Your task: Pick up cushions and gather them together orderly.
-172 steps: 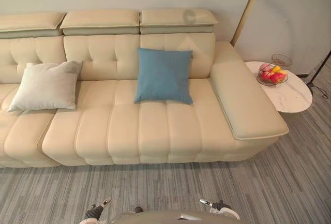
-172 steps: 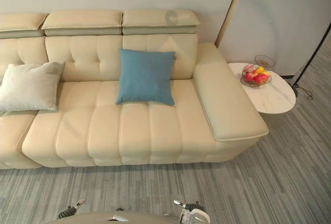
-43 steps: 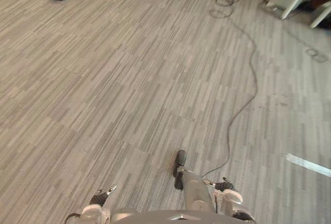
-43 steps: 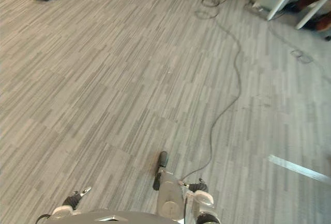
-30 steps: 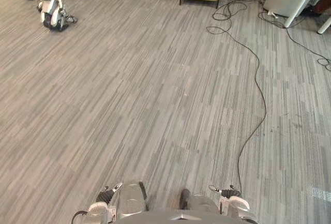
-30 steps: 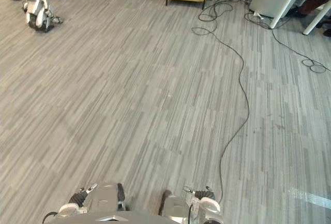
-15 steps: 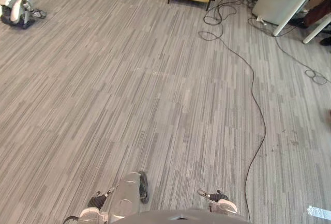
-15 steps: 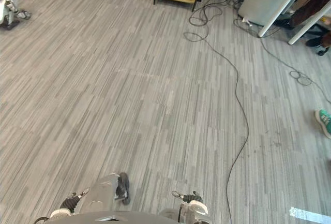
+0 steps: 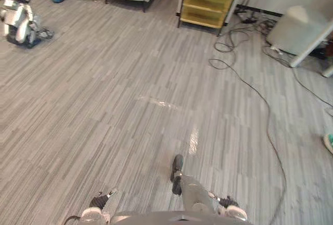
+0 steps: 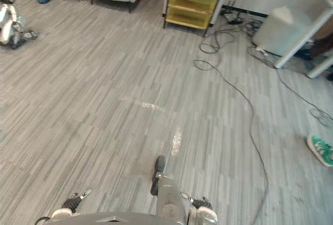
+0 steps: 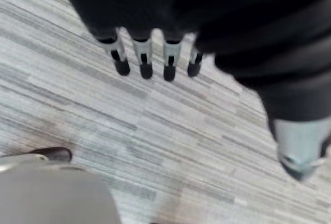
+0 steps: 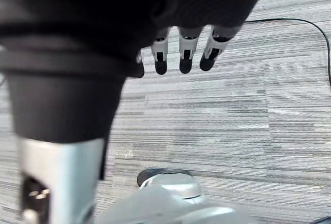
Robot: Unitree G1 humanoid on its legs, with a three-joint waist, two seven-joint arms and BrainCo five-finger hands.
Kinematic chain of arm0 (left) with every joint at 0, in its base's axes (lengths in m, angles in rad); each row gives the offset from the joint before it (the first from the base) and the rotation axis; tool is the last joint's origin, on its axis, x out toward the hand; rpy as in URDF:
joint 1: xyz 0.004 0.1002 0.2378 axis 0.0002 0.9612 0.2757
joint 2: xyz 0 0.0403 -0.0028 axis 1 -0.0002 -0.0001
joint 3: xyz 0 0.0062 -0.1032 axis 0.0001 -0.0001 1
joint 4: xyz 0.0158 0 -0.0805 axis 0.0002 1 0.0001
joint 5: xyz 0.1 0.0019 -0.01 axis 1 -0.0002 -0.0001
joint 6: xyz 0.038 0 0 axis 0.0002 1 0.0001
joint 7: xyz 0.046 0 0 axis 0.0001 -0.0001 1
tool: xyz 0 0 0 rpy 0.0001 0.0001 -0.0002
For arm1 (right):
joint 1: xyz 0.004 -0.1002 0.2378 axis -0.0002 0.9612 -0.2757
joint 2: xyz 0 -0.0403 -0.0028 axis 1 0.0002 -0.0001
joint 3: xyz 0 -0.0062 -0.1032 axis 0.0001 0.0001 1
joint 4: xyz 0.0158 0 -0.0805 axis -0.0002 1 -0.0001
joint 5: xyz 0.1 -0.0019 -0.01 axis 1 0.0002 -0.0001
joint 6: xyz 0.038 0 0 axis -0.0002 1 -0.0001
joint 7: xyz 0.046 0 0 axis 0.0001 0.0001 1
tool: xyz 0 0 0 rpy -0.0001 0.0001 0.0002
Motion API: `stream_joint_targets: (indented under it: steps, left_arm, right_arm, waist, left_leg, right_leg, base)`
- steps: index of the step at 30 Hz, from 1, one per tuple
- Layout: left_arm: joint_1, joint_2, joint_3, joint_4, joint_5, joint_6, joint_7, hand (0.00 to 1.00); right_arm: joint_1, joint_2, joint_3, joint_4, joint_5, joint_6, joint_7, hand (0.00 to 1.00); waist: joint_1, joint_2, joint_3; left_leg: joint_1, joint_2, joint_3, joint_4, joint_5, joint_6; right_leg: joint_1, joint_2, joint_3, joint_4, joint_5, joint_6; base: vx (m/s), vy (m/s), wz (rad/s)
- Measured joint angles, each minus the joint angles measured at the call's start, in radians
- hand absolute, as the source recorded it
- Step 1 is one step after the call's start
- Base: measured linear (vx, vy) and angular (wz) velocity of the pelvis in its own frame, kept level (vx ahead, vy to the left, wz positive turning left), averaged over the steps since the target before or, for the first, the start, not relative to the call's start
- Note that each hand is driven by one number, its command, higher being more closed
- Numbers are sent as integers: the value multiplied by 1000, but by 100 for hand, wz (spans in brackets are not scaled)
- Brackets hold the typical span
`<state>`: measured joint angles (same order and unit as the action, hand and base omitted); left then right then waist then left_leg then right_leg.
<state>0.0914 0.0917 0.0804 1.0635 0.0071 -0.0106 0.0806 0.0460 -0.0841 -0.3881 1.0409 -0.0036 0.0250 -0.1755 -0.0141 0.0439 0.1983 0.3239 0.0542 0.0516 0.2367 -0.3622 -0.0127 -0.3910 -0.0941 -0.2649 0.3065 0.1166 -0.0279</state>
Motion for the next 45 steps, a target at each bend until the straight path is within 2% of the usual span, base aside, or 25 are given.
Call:
stream_joint_targets:
  steps: [1, 2, 3, 5, 7, 10, 12, 13, 14, 16, 17, 19, 20, 22, 24, 26, 28, 30, 34, 35, 37, 39, 41, 43, 45]
  left_arm:
    - [-1, -32, 8, 2, 0, -1, 0, 0]
    - [-1, -33, 37, 3, -1, -1, -2, 0]
    - [-2, -32, 48, 5, 0, 0, -4, 0]
    - [-3, -30, 48, 5, 2, -1, -7, 0]
    - [-1, -19, 56, -13, 8, -1, -21, 0]
    - [0, -23, 44, -32, 8, -1, -20, 0]
    - [-1, -16, 32, -31, 8, 0, -19, 0]
    - [-2, -14, 31, -32, 8, 0, -19, 0]
    - [-2, -13, 30, -32, 7, 0, -19, 0]
    - [17, -18, 26, -28, 7, -1, -19, 0]
    - [27, -16, 27, -27, 7, -1, -19, 0]
    - [15, 9, 27, -27, 4, -1, -19, 0]
    - [15, 21, 28, -20, 4, 0, -20, 0]
    - [16, 24, 28, -6, 3, 0, -20, 0]
    - [14, 21, 28, 12, 3, 0, -20, 0]
    - [23, 27, 25, 20, 3, 1, -21, 0]
    - [26, 37, 10, 26, 2, 2, -20, 0]
    - [30, 40, -5, 25, 2, 1, -20, 0]
    - [29, 38, -5, 26, -13, 2, -20, 0]
    - [30, 38, -5, 25, -19, 2, -20, 0]
    - [30, 49, -4, 31, -24, 3, -20, 0]
    - [43, 20, -4, 32, -23, 2, -19, 0]
    - [49, 0, -5, 46, -22, 2, -20, 0]
    - [49, -12, -4, 47, -22, 1, -21, 0]
    - [47, -6, -4, 47, -18, 1, -22, 0]
  right_arm:
    - [1, -10, -27, -1, -1, 0, 0, 0]
    - [5, -8, -41, -3, 1, 0, 0, 0]
    - [12, -4, -35, -5, 9, 0, -2, 0]
    - [19, -6, -23, -4, 18, -2, -6, 0]
    - [33, -4, -17, -3, 27, -1, -7, 0]
    - [31, -11, -19, 0, 46, -1, -9, 0]
    - [20, -7, -22, -2, 58, -4, -10, 0]
    - [19, -4, -24, -3, 58, -5, -10, 0]
    - [21, -3, -23, -2, 58, -6, -10, 0]
    - [26, -6, -16, -3, 57, -8, -11, 0]
    - [25, -7, -16, -3, 57, -9, -11, 0]
    - [6, 16, -15, -1, 56, -8, -10, 0]
    - [-3, 35, -13, -2, 55, -8, -9, 0]
    - [-1, 43, -6, 0, 51, -8, -7, 0]
    - [-4, 45, 1, -2, 34, -8, -1, 0]
    - [-9, 49, 3, -9, 36, -14, 4, 0]
    - [-12, 47, 6, -3, 36, -18, 5, 0]
    - [-14, 48, 25, 0, 34, -20, 14, 0]
    - [-30, 46, 23, -4, 37, -21, 21, 0]
    - [-30, 45, 24, -4, 36, -21, 21, 0]
    - [-15, 46, 16, 1, 37, -17, 21, 0]
    - [-9, 27, 11, 3, 36, -17, 21, 0]
    - [-8, 0, 2, 7, 35, -17, 21, 0]
    - [-8, -3, -10, 27, 35, -16, 20, 0]
    - [-5, -2, -14, 37, 35, -16, 20, 0]
  waist:
    - [2, 40, -2]
    - [3, 50, -2]
    - [-2, 52, -1]
    - [-2, 53, 0]
    - [9, 38, 8]
    - [22, 34, 9]
    - [39, 21, 16]
    - [40, 16, 19]
    - [43, 13, 21]
    - [68, 8, 17]
    - [71, 4, 15]
    - [76, -34, 16]
    - [77, -54, 13]
    - [86, -63, -6]
    - [99, -58, -24]
    - [90, -63, -32]
    - [85, -67, -35]
    - [84, -65, -40]
    - [58, -54, -34]
    - [53, -53, -35]
    - [54, -90, -46]
    - [57, -41, -56]
    - [53, 4, -73]
    - [58, 14, -78]
    - [63, 2, -79]
  left_leg:
    - [-32, 38, -17, 103, 22, -35]
    - [-87, 67, -32, 261, 87, -93]
    - [-175, 104, -38, 508, 225, -134]
    - [-222, 134, -20, 633, 222, -140]
    - [-331, 207, 100, 815, 161, -87]
    - [-473, 192, 168, 715, 77, -48]
    - [-554, 130, 159, 400, 70, -53]
    - [-559, 113, 151, 330, 83, -57]
    - [-562, 84, 128, 198, 125, -62]
    - [-515, 28, 87, -31, 372, -68]
    - [-508, 17, 88, -35, 392, -49]
    - [-529, -2, 123, 59, 339, 18]
    - [-537, -4, 136, 126, 289, 33]
    - [-526, -8, 146, 187, 210, 47]
    - [-476, -18, 185, 166, 148, 46]
    - [-406, -43, 224, 120, 147, 72]
    - [-323, -80, 229, 61, 147, 79]
    - [-244, -87, 226, 1, 151, 84]
    - [-216, -61, 194, -15, 152, 85]
    - [-215, -56, 187, -13, 153, 82]
    - [-188, -93, 137, -30, 151, 53]
    - [-161, -69, 130, -83, 169, 26]
    - [-167, -36, 108, -109, 174, 16]
    - [-165, -11, 91, -122, 178, 9]
    - [-158, 0, 83, -130, 177, -1]
  right_leg:
    - [12, 23, -25, 43, -61, -12]
    - [38, 37, -41, 81, -114, -22]
    - [106, 60, -48, 81, -171, -30]
    - [153, 74, -50, 65, -188, -37]
    - [300, 102, -46, -22, -226, -46]
    - [428, 98, -35, -127, -227, -28]
    - [479, 68, -13, -162, -242, 9]
    - [487, 57, -9, -162, -249, 19]
    - [501, 41, -4, -163, -264, 37]
    - [558, 5, 47, -184, -298, 86]
    - [567, -3, 57, -195, -301, 90]
    - [577, -30, 82, -209, -274, 95]
    - [589, -44, 98, -213, -263, 107]
    - [594, -62, 131, -170, -266, 119]
    - [488, -90, 177, 64, -285, 146]
    - [355, -131, 197, 407, -276, 158]
    - [301, -168, 136, 584, -286, 147]
    - [281, -179, -16, 601, -353, 124]
    - [242, -126, -80, 414, -419, 105]
    - [242, -109, -75, 341, -415, 105]
    - [254, -89, -21, 108, -248, 70]
    - [282, -59, -28, 61, -240, 70]
    - [331, -4, -50, -73, -184, 70]
    - [398, 46, -53, -209, -125, 68]
    - [439, 74, -51, -300, -80, 61]
  base:
    - [718, -279, 17]
    - [944, -325, 9]
    - [705, -225, 4]
    - [396, -106, 1]
    - [544, -116, -1]
    - [392, -17, -3]
    - [384, 111, -26]
    - [350, 173, -15]
    - [349, 212, -14]
    - [431, 276, -43]
    - [454, 247, -41]
    - [477, 228, -28]
    - [388, 200, -27]
    - [318, 195, -36]
    - [285, 216, -56]
    - [212, 153, -30]
    - [241, 106, -1]
    - [294, 67, 4]
    - [179, -31, 16]
    - [136, -107, 34]
    - [176, -154, 39]
    - [141, -132, 7]
    - [110, -104, 1]
    - [56, -104, -9]
    - [39, -83, -13]
